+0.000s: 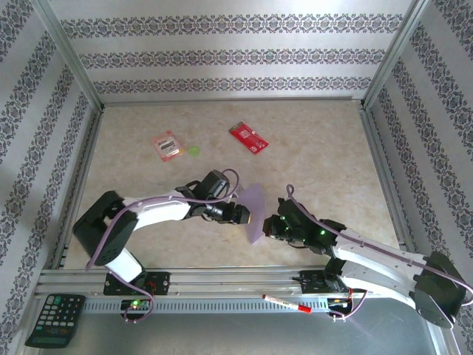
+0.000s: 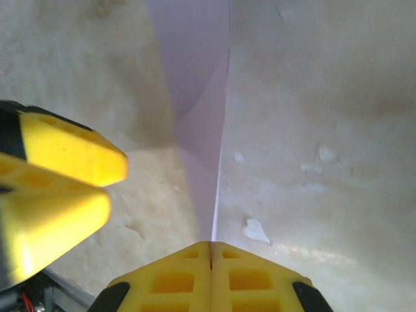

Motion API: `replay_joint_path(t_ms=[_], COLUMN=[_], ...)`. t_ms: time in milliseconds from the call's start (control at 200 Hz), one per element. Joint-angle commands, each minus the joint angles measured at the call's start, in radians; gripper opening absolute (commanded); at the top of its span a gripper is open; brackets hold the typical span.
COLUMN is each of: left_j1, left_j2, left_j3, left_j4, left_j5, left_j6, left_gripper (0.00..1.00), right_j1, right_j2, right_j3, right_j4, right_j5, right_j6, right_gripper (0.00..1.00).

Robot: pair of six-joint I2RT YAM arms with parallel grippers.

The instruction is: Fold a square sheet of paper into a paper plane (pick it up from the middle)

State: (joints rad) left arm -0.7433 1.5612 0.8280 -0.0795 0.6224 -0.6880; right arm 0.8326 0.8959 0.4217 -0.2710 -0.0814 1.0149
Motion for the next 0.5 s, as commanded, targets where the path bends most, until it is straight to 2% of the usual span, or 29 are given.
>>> replay_joint_path(t_ms=[0, 50, 90, 195, 245, 330, 495], left_j1=[0.056, 0.091, 0.125, 0.222, 0.278, 0.358, 0.466], left_j2=[-0.131, -0.177, -0.212, -0.274, -0.292, -0.311, -0.312], left_j3=[0.046, 0.056, 0.066, 0.086, 0.092, 0.086, 0.061], left_j4=[-0.103, -0.147, -0.185, -0.287, -0.329, -0.378, -0.405], left_j5=[-0.073, -0.100, -0.122, -0.187, -0.204, -0.207, -0.129], left_j6=[0.016, 0.028, 0.033, 0.049, 0.056, 0.051, 0.031], left_gripper=[0.64, 0.74, 0.79, 0.81, 0.79, 0.77, 0.74], right_j1=[-0.070, -0.095, -0.101, -0.086, -0.045, 0.040, 0.171], right_j2=[-0.022, -0.003, 0.024, 0.125, 0.177, 0.265, 0.456], right_j3=[0.156, 0.244, 0.316, 0.484, 0.529, 0.554, 0.528], right_j4=[-0.278, -0.393, -0.483, -0.655, -0.692, -0.684, -0.540], right_j5=[-0.023, 0.007, 0.052, 0.170, 0.226, 0.263, 0.178], right_j6=[-0.265, -0.364, -0.441, -0.582, -0.609, -0.601, -0.530], right_gripper=[0.00, 0.00, 0.00, 0.00, 0.00, 0.00, 0.00])
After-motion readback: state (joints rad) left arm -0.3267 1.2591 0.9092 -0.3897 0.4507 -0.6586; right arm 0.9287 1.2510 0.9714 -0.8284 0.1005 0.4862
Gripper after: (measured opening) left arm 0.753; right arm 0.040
